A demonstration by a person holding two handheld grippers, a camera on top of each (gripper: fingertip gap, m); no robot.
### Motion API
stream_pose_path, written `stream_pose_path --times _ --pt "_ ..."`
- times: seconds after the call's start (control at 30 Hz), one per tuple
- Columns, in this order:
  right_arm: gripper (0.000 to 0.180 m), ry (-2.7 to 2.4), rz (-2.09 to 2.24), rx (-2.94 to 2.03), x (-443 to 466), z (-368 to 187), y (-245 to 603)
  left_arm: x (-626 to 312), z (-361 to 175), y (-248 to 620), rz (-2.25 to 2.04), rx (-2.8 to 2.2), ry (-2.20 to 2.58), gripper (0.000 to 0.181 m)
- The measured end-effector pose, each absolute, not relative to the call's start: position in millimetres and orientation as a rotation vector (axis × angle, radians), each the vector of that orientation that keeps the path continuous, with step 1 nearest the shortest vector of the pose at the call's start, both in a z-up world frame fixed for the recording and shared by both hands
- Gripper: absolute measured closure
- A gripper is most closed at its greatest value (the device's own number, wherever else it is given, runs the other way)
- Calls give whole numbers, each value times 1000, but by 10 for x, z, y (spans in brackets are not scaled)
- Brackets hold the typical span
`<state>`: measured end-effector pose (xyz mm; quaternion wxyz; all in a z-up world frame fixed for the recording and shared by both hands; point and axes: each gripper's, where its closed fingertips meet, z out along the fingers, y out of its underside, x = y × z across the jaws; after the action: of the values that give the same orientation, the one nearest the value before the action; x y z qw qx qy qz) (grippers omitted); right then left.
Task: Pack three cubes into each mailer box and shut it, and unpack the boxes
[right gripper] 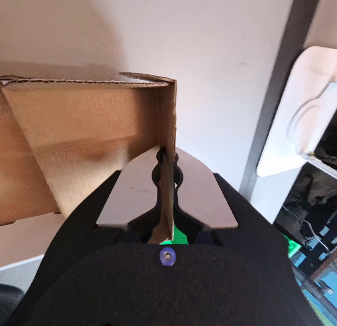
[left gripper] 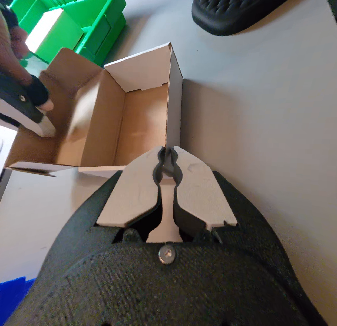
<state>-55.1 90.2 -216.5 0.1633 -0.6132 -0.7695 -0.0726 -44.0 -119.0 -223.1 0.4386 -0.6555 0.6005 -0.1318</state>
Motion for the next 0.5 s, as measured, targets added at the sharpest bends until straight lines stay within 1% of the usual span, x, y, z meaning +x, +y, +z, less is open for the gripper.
stream_pose_path --times 0.1,0.2,0.33,0.4,0.5 --pt "164 -2217 -198 -1759 -530 -2333 875 -428 -2221 -1222 -371 -1630 1487 176" --pt "159 -2168 -177 -1749 -552 -2269 919 -422 -2218 -1224 -393 -1631 1477 176" --pt "151 -2001 -36 -1724 -632 -1856 963 -414 -2218 -1225 -411 -1630 1470 176" --pt "143 -1915 61 -1714 -638 -1608 918 -408 -2220 -1225 -424 -1634 1463 176" --pt "135 -1772 210 -1646 -605 -1196 781 -404 -2198 -1241 -463 -1634 1456 172"
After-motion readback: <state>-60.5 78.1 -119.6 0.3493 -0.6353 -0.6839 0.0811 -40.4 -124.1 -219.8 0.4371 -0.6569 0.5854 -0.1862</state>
